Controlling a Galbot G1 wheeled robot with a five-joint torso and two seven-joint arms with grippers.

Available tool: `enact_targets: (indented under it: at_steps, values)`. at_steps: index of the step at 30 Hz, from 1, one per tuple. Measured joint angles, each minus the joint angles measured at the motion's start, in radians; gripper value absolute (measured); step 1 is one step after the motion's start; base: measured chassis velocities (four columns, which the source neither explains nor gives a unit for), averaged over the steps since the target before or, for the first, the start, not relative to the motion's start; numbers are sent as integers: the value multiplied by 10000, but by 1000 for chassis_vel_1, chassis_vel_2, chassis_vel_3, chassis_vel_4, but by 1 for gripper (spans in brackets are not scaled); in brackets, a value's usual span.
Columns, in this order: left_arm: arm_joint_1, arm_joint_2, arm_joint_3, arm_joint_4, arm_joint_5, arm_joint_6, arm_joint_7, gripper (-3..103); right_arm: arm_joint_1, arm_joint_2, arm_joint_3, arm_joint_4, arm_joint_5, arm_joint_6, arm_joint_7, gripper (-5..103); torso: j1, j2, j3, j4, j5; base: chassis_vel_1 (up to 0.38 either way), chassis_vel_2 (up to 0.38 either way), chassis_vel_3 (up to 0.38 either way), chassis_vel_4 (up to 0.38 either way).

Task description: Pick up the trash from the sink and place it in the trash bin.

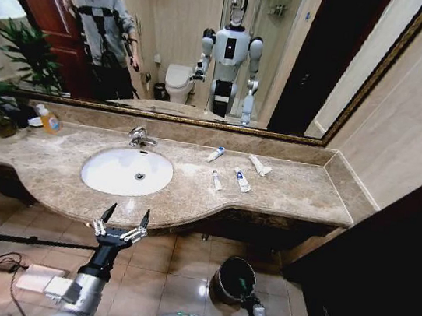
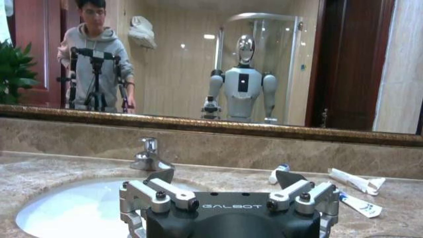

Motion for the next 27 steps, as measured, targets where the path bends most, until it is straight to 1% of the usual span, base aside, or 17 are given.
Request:
enact_targets:
  at_steps: [5, 6, 7, 10, 11, 12, 13, 14, 16, 17, 19, 20, 21, 22, 23, 25, 27]
  values:
    - [0, 0, 0, 0, 0, 0, 0, 100, 869, 218, 121, -1245, -383, 71, -95, 21, 1, 0, 0, 1, -2, 0, 0, 0, 0]
    - [0, 0, 0, 0, 0, 0, 0, 100, 1096, 261, 200, -1582, -535, 99, -149, 19, 1, 0, 0, 0, -2, 0, 0, 0, 0]
    - [0, 0, 0, 0, 0, 0, 0, 100, 1096, 261, 200, -1582, -535, 99, -149, 19, 1, 0, 0, 0, -2, 0, 0, 0, 0]
    - [0, 0, 0, 0, 0, 0, 0, 100, 1517, 317, 296, -2178, -740, 135, -248, 34, 0, 0, 0, 0, -2, 0, 0, 0, 0]
    - [0, 0, 0, 0, 0, 0, 0, 100, 1517, 317, 296, -2178, -740, 135, -248, 34, 0, 0, 0, 0, -2, 0, 0, 0, 0]
    - [0, 0, 0, 0, 0, 0, 0, 100, 1597, 326, 297, -2266, -755, 132, -265, 39, 0, 0, 0, 0, -3, 0, 0, 0, 0]
    - [0, 0, 0, 0, 0, 0, 0, 100, 1656, 333, 296, -2317, -772, 127, -281, 39, 1, 0, 0, 0, -3, 0, 0, 0, 0]
    - [0, 0, 0, 0, 0, 0, 0, 100, 1712, 342, 290, -2362, -806, 124, -298, 44, 0, 0, -1, 1, -3, 0, 0, 0, 0]
    - [0, 1, 0, 0, 0, 0, 0, 100, 1740, 355, 284, -2393, -849, 122, -327, 44, 0, 0, -1, 0, -3, 0, 0, 0, 0]
    - [0, 0, 0, 0, 0, 0, 0, 100, 1751, 372, 282, -2418, -886, 120, -341, 56, 0, 0, -1, 0, -3, 0, 0, 0, 0]
    - [0, 0, 0, 0, 0, 0, 0, 100, 1749, 399, 288, -2426, -913, 119, -346, 66, 0, 0, -1, 0, -2, 0, 0, 0, 0]
    - [0, 0, 0, 0, 0, 0, 0, 100, 1749, 399, 288, -2426, -913, 119, -346, 66, 0, 0, -1, 0, -2, 0, 0, 0, 0]
    - [0, 0, 0, 0, 0, 0, 0, 100, 1721, 420, 307, -2415, -967, 120, -348, 72, 0, 0, -1, 0, -2, 0, 0, 0, 0]
    - [0, 0, 0, 0, 0, 0, 0, 100, 1713, 425, 314, -2411, -983, 122, -349, 72, 0, 0, -1, 0, -3, 0, 0, 0, 0]
    - [0, 0, 0, 0, 0, 0, 0, 100, 1651, 453, 386, -2368, -1079, 167, -349, 83, 0, 0, -1, 0, -2, 0, 0, 0, 0]
    - [0, 0, 0, 0, 0, 0, 0, 100, 1632, 459, 405, -2352, -1106, 193, -349, 83, 0, 0, -1, 0, -2, 0, 0, 0, 0]
    - [0, 0, 0, 0, 0, 0, 0, 100, 1511, 469, 466, -2231, -1214, 276, -346, 93, 0, 0, -1, 0, -2, 0, 0, 0, 0]
